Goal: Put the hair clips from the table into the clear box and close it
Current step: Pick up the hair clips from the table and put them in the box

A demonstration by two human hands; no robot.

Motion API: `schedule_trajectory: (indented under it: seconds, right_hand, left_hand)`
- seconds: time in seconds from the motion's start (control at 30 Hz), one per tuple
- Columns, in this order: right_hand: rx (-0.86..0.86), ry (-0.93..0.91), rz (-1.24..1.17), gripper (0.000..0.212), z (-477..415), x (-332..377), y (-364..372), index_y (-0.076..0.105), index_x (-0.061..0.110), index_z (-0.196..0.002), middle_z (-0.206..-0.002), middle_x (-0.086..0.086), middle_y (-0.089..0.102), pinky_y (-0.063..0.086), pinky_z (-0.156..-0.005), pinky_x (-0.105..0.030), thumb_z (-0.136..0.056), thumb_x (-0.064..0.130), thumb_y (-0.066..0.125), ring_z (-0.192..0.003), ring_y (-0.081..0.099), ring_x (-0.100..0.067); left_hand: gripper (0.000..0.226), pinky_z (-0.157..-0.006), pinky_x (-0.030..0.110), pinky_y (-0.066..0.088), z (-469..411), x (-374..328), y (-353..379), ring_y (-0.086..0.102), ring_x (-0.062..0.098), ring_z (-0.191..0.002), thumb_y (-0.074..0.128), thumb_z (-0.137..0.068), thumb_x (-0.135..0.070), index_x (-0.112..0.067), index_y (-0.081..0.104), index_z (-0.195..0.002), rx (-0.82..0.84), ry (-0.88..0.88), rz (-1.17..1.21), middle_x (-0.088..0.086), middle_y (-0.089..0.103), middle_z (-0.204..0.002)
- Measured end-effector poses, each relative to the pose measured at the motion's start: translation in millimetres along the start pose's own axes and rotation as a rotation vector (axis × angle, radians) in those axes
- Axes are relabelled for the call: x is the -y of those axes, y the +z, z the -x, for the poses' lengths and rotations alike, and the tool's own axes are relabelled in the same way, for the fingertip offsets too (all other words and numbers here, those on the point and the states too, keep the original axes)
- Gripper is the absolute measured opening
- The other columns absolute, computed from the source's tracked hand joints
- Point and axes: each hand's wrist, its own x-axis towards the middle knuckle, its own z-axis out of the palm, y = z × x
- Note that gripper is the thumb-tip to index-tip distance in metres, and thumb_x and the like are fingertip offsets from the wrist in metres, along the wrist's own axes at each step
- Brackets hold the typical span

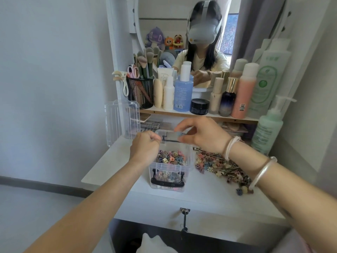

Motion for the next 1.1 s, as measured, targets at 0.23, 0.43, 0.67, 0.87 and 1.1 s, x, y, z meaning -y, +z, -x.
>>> schedule_trajectory:
  seconds: [0.23,0.43,0.67,0.87,1.1]
  right_hand:
    - [0.094,0.193,0.18,0.028,2,-44,3,0.059,0.016,-0.114,-0.114,-0.003,0.061,0.043,-0.092,-0.024,-0.086,0.018,0.06,-0.095,0.055,-0.013]
    - [0.45,0.194,0.48,0.049,10,-69,28,0.045,0.022,-0.131,-0.127,-0.008,0.051,0.042,-0.098,-0.032,-0.084,0.026,0.058,-0.122,0.043,-0.023]
    - [0.444,0.123,0.501,0.023,0,-72,36,0.065,0.019,-0.103,-0.113,-0.008,0.05,0.045,-0.092,-0.033,-0.082,0.014,0.056,-0.113,0.049,-0.025]
    - [0.441,0.099,0.464,0.019,-3,-75,36,0.066,0.015,-0.1,-0.104,-0.004,0.058,0.037,-0.086,-0.022,-0.083,0.013,0.058,-0.108,0.052,-0.022]
    - [0.41,0.077,0.472,0.02,-6,-73,35,0.07,0.012,-0.093,-0.104,-0.003,0.07,0.049,-0.091,-0.031,-0.08,0.005,0.057,-0.098,0.06,-0.02]
  left_hand:
    - [0.017,-0.102,0.041,0.041,-6,0,-3,0.053,0.028,-0.114,0.047,-0.09,-0.007,-0.014,0.062,-0.091,-0.019,0.007,-0.031,0.011,0.058,-0.124]
    - [0.017,-0.101,0.041,0.042,-13,0,-3,0.053,0.029,-0.115,0.047,-0.09,-0.007,-0.013,0.063,-0.093,-0.026,-0.002,-0.053,0.011,0.056,-0.127]
    - [0.017,-0.098,0.042,0.045,-15,-1,-4,0.055,0.033,-0.111,0.046,-0.09,-0.006,-0.016,0.06,-0.087,-0.013,0.007,-0.068,0.012,0.058,-0.125]
    - [0.017,-0.095,0.044,0.046,-15,-2,-4,0.057,0.035,-0.108,0.046,-0.09,-0.006,-0.019,0.057,-0.084,-0.008,0.024,-0.079,0.011,0.058,-0.125]
    - [0.018,-0.099,0.043,0.044,-16,1,-4,0.055,0.032,-0.112,0.047,-0.09,-0.007,-0.021,0.056,-0.081,-0.005,0.027,-0.076,0.012,0.055,-0.129]
